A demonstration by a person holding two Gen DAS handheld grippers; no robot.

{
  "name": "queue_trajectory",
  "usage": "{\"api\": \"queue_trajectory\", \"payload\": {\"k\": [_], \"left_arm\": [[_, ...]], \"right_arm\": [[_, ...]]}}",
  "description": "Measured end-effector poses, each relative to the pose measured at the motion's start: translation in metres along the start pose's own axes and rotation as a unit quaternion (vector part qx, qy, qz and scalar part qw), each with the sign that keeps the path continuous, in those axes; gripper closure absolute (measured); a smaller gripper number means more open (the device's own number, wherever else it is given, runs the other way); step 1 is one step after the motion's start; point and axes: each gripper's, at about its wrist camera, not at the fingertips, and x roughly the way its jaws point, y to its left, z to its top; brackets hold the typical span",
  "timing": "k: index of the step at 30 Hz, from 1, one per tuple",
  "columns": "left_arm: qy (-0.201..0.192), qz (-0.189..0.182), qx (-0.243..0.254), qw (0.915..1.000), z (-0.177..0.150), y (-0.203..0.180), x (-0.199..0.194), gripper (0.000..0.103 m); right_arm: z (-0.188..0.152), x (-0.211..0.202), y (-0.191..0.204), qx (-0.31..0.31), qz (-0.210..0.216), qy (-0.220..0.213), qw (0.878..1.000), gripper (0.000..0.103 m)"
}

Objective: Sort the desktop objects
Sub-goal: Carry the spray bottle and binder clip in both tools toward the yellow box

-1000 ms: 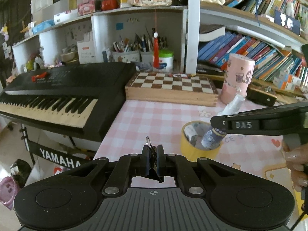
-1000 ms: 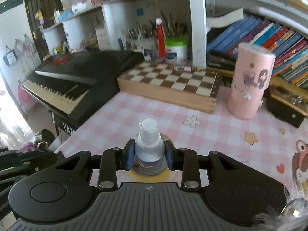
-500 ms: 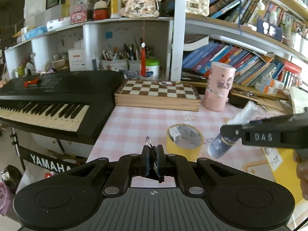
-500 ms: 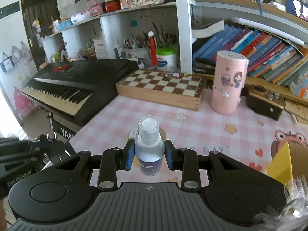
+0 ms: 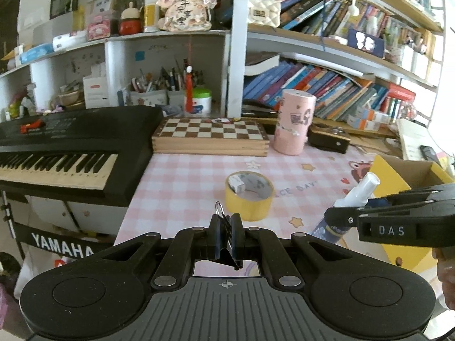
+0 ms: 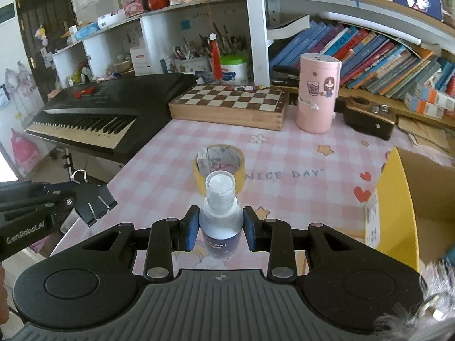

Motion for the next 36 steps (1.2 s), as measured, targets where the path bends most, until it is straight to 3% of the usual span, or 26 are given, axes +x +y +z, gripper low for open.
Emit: {"api": "queue_trajectory", "payload": {"k": [13, 36], "left_arm": [[-0.005, -0.032, 0.014, 0.9994, -0.024, 0.005, -0.039, 0.097], [0.019, -0.100, 0.071, 0.9923, -0.076, -0.006, -0.102, 0.097]], "right_arm": [[-0.034, -0.038, 0.039, 0.005, -0.013, 0.002, 1.000, 0.073], [-0.120, -0.104, 0.075, 0.084, -0.057, 0.019, 0.995, 0.073]]}}
